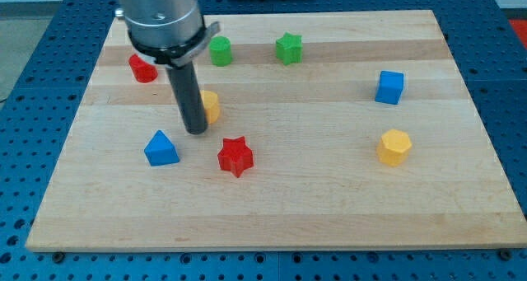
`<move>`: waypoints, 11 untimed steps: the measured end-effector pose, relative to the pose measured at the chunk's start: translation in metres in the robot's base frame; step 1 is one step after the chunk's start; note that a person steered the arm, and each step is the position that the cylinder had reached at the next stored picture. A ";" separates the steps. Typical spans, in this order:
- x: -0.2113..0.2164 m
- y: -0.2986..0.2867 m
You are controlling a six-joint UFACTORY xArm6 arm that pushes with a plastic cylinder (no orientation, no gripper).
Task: Move the blue triangle closer to the yellow hexagon
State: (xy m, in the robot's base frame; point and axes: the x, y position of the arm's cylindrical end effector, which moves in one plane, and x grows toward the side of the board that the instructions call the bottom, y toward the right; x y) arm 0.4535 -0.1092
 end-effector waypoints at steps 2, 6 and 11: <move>-0.002 0.000; -0.031 0.011; -0.101 0.076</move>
